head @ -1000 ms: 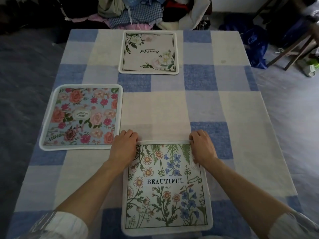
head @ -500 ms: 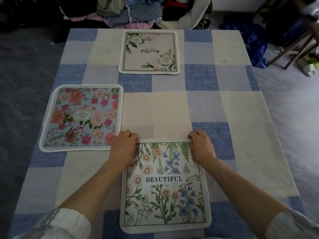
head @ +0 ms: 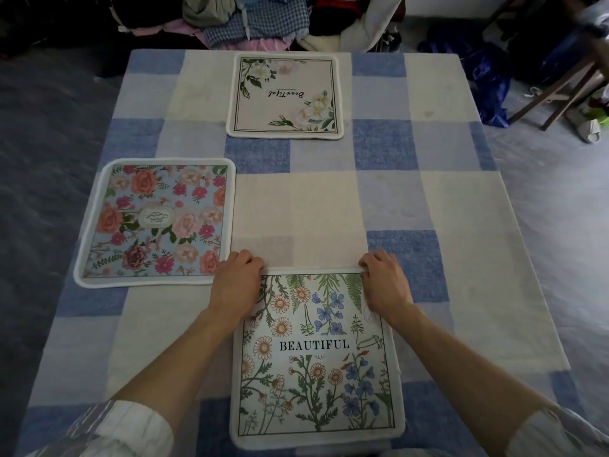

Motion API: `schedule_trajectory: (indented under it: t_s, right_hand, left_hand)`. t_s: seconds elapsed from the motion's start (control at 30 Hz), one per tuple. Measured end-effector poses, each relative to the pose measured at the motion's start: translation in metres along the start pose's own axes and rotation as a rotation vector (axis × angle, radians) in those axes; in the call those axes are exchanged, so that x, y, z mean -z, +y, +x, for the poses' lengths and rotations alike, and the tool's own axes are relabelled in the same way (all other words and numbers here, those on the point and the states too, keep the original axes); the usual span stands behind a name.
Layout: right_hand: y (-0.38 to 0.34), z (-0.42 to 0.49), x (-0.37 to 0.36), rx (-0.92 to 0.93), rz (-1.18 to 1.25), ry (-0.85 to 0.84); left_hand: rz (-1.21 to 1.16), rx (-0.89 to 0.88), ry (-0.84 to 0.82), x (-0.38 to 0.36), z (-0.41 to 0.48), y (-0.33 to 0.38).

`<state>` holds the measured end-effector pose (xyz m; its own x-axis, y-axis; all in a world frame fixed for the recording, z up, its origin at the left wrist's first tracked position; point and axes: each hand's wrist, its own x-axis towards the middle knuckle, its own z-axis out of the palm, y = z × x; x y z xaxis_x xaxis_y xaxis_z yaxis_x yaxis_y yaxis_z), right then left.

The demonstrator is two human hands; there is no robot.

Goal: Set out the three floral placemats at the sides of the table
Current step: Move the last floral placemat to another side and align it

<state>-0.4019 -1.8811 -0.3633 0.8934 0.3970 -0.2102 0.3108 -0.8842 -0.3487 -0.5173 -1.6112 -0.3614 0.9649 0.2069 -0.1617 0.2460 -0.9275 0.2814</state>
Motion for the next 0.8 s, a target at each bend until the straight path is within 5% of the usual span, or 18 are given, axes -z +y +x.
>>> schedule_trajectory:
  t_s: [0.8]
  right_hand:
    - [-0.01,-0.031,0.001,0.027,-0.097,-0.071]
  left_hand:
    - [-0.046,-0.046,-0.119,0.005,-0.019,0.001]
